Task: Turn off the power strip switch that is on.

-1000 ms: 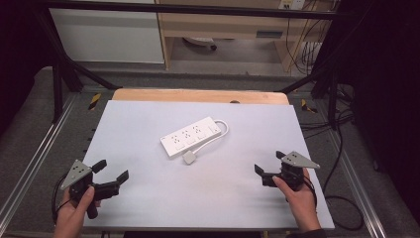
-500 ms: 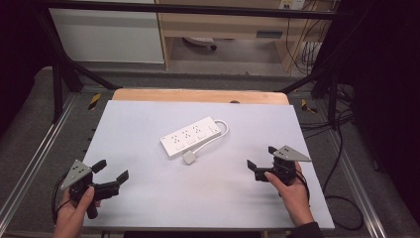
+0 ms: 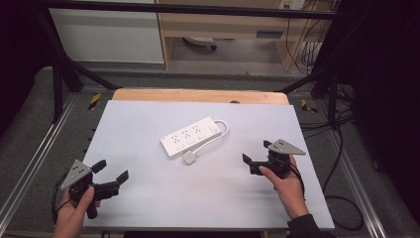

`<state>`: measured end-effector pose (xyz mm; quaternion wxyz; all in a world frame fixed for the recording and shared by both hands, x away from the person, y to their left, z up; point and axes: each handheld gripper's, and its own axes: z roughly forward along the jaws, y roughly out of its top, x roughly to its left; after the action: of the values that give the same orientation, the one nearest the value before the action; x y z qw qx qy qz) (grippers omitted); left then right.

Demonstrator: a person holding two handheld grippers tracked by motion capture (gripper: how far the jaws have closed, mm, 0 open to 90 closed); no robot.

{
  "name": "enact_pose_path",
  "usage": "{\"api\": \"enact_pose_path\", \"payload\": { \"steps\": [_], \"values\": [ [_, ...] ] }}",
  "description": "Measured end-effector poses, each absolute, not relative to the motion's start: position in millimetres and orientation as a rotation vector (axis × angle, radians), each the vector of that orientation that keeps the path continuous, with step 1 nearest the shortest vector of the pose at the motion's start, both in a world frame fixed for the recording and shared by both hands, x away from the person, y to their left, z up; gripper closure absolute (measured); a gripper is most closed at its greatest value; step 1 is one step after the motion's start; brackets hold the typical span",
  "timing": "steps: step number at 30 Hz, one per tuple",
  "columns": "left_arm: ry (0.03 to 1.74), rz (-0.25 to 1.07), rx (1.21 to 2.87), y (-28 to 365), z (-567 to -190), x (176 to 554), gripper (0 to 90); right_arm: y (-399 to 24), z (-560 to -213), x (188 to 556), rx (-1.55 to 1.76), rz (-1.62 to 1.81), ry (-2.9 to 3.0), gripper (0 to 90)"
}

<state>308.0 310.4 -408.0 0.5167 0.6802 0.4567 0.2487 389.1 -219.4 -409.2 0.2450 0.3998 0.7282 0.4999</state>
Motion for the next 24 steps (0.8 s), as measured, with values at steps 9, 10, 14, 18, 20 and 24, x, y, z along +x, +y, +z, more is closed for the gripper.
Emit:
{"api": "enact_pose_path", "payload": {
  "steps": [9,10,14,18,20,24],
  "values": [
    [1.103,0.597,1.640,309.7,-408.8,308.8,5.4,-207.4,-399.4,401.9,1.086,1.372,1.984,4.6],
    [1.103,0.597,1.635,309.6,-409.0,309.0,5.0,-206.3,-397.9,403.5,1.088,1.381,1.983,4.7],
    [1.106,0.595,1.637,310.4,-409.2,308.7,4.9,-201.9,-392.3,410.5,1.091,1.382,1.983,4.7],
    [1.107,0.600,1.632,311.2,-409.1,308.6,4.9,-196.8,-387.4,417.6,1.088,1.376,1.999,5.0],
    [1.109,0.600,1.632,310.8,-409.2,308.8,4.9,-194.3,-384.8,421.2,1.084,1.373,2.000,5.7],
    [1.100,0.595,1.641,310.3,-408.7,308.5,4.9,-190.2,-380.0,428.1,1.087,1.368,2.001,6.1]
  ]
}}
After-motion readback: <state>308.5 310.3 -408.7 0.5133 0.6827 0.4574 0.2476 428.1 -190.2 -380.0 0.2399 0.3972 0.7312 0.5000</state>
